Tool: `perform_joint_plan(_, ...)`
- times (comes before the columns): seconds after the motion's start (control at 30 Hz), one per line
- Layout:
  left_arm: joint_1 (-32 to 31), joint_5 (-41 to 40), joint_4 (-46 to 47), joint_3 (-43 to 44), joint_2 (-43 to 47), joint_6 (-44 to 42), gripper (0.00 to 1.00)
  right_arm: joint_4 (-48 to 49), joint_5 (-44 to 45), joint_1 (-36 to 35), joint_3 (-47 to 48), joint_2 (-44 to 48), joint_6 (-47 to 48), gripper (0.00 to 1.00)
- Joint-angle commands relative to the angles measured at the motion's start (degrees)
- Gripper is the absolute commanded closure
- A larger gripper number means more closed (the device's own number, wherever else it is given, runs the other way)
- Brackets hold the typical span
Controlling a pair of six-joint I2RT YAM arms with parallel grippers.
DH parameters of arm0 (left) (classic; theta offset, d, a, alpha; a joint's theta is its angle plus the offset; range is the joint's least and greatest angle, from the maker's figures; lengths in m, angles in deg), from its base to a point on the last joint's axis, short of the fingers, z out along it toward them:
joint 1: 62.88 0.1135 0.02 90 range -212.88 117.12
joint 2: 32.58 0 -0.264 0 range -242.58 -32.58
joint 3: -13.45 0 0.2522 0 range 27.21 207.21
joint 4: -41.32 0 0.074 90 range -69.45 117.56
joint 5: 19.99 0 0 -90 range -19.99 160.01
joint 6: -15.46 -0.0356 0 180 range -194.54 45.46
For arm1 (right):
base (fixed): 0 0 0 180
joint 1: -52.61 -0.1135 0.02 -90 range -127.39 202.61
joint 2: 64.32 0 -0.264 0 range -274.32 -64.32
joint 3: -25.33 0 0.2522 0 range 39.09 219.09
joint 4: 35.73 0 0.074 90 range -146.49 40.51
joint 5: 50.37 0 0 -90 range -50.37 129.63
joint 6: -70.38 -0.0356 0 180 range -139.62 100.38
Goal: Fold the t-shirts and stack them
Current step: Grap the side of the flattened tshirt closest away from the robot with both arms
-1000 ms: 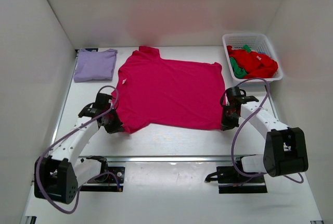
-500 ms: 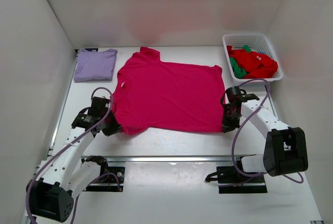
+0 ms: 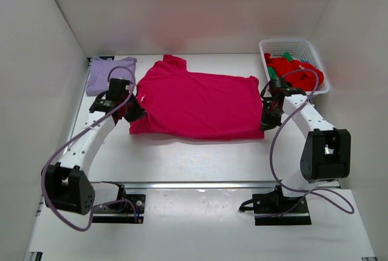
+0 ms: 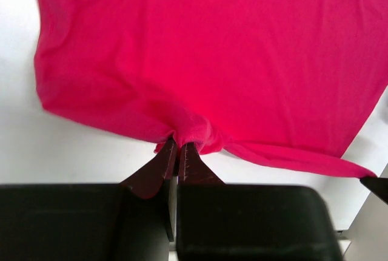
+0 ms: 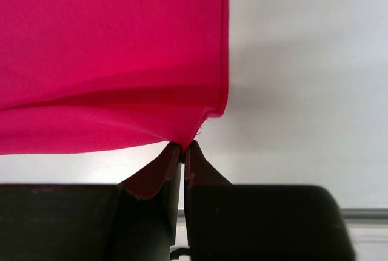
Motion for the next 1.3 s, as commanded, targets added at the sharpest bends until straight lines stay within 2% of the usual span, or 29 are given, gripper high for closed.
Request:
perform_joint_plan(0.0,1.9,1.1,4.4,4.2,-4.3,-1.6,1.00,0.5,0.1,1.5,3.2,-2.2,2.2,1.00)
perform_joint_plan(0.1,3.0,2.8,5.2,5.8,-7.5,-1.8,1.00,0.9,1.0,1.1,4.4,-3.8,2.4,1.00)
perform_joint_plan(0.2,2.9,2.3,3.8,6.5,-6.0,-2.2,1.00,0.3,1.9,0.6,4.2,-2.7,2.2,1.00)
perform_joint_plan(0.37,1.4,0.3,-2.3,5.7,2.1,-1.1,1.00,-1.7,1.5,-0.1,3.3,1.0,1.1,1.00)
perform_joint_plan(0.57,1.8,1.7,-5.7,-6.6,15.2,2.9,1.00,-2.1,0.8,-2.1,-0.3,3.5,-1.1,1.00)
perform_joint_plan(0.77,-1.0,-0.9,-9.8,-10.8,24.2,6.1,1.00,-3.8,0.8,-5.6,-5.5,9.2,-4.7,1.00)
perform_joint_plan(1.27,-2.3,-2.0,-16.6,-15.1,33.1,8.6,1.00,-5.6,1.7,-9.6,-12.9,18.8,-10.8,1.00)
